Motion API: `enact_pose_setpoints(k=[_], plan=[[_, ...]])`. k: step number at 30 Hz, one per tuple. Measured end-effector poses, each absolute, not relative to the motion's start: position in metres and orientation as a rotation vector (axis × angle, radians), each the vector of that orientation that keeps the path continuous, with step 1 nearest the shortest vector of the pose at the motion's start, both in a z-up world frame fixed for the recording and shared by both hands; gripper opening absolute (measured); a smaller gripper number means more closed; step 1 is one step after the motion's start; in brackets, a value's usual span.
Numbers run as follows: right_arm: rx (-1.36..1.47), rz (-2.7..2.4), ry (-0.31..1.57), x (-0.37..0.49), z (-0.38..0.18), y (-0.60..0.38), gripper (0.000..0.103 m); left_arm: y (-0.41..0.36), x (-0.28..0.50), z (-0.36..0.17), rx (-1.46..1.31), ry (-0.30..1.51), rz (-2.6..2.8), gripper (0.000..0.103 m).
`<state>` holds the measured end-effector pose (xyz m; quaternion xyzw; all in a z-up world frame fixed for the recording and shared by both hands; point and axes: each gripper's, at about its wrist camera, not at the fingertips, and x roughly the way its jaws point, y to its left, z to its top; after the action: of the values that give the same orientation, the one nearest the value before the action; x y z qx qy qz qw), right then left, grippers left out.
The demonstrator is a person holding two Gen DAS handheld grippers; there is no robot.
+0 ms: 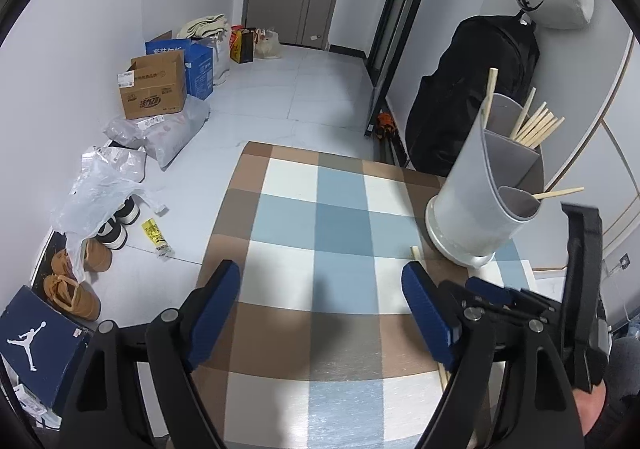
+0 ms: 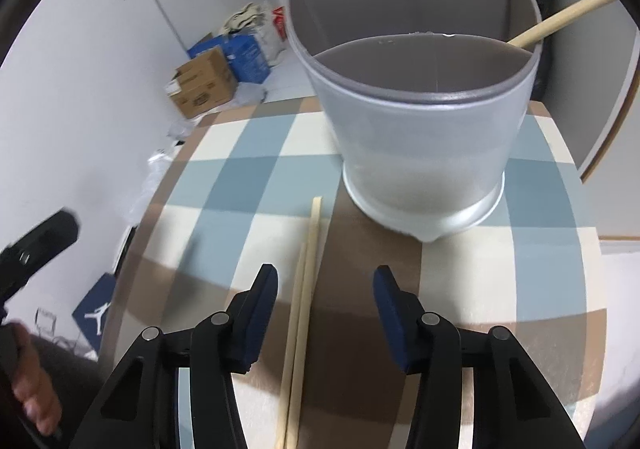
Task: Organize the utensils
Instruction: 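Lower both open grippers toward the remaining sticks on the rug, then close the right gripper on a stick lying beside the holder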
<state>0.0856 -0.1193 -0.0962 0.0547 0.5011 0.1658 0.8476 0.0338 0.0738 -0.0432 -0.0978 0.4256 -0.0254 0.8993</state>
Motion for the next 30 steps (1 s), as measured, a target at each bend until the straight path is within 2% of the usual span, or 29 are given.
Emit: enact_pose_setpoints(k=[13, 21, 30], plan=[[0.025, 0.324, 1.115, 0.119, -0.107, -0.080, 0.029, 0.091, 0.035, -0.044, -0.278, 0.908, -0.050, 0.080], [-0.037, 0.295, 1.122, 0.134, -0.111, -0.067, 0.024, 0.096, 0.037, -0.043, -0.289, 0.907, -0.057, 0.080], [-0.103, 0.275, 1.116, 0.136, -0.113, -0.061, 0.008, 0.102, 0.039, -0.043, -0.311, 0.910, -0.050, 0.080]])
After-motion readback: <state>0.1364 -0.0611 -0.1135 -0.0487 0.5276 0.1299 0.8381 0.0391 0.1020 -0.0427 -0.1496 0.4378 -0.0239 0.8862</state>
